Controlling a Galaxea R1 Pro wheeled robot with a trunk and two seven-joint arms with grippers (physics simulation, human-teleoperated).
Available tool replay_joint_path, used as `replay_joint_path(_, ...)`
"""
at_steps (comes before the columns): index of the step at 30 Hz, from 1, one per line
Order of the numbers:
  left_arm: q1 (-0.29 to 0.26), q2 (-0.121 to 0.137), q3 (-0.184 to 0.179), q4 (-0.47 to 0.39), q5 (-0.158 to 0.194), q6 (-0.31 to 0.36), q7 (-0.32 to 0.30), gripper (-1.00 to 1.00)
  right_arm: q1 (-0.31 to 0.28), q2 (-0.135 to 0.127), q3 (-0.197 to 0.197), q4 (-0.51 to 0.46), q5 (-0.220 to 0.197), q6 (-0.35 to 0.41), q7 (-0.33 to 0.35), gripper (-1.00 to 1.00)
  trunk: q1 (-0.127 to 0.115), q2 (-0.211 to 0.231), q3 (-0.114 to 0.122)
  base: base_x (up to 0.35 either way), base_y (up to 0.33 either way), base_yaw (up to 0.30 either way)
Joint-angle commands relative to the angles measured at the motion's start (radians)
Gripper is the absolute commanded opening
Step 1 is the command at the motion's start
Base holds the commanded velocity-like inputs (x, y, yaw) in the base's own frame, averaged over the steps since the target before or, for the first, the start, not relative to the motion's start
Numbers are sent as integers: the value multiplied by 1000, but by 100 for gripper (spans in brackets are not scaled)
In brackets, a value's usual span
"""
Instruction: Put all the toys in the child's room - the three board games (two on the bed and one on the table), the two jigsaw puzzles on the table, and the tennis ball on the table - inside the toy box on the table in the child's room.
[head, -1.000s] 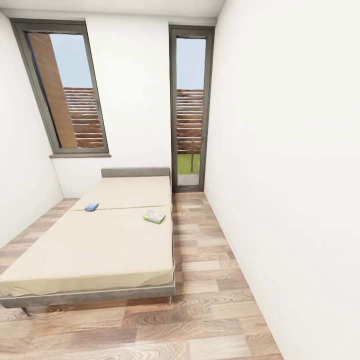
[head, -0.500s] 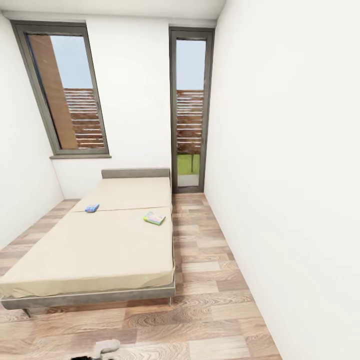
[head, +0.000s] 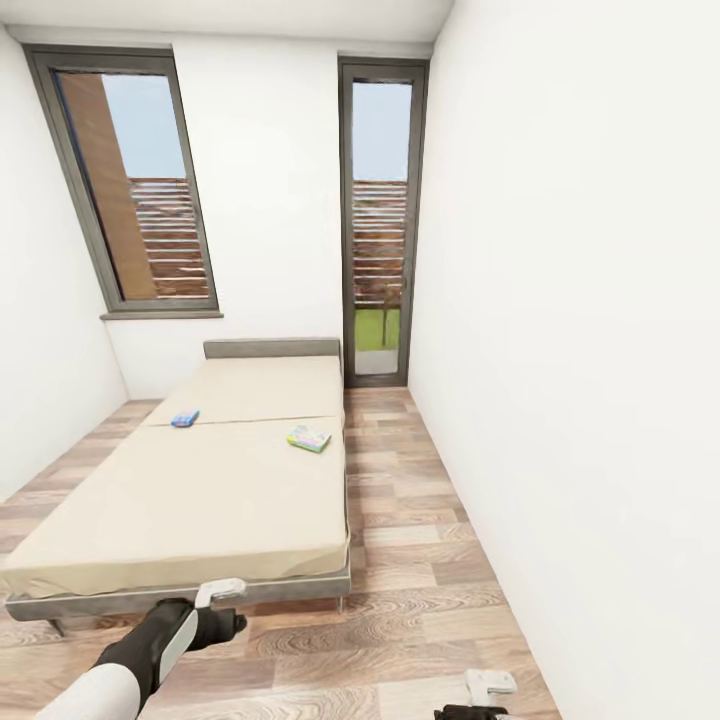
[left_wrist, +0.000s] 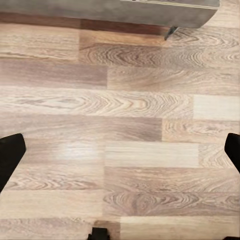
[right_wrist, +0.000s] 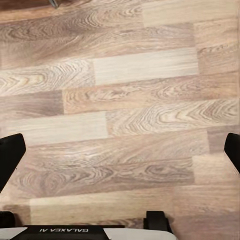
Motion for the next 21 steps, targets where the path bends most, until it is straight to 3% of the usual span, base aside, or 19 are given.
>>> replay_joint_path(1, -1, 4, 5, -5, 10, 13, -1, 100, -4, 0, -1, -15, -2, 7, -3, 100, -4, 6, 2, 0, 0, 0)
replay_joint_path(10, -1, 14, 7, -49, 11, 54, -4, 100, -43, 1, -1, -40, -4, 51, -4, 100, -38, 69, 31, 0, 0, 88)
replay_joint_path(21, 0, 10, 3, -88, 11, 92, -7, 100, -47, -2, -17, -40, -5, 53, -4, 100, -38, 69, 32, 0, 0, 274)
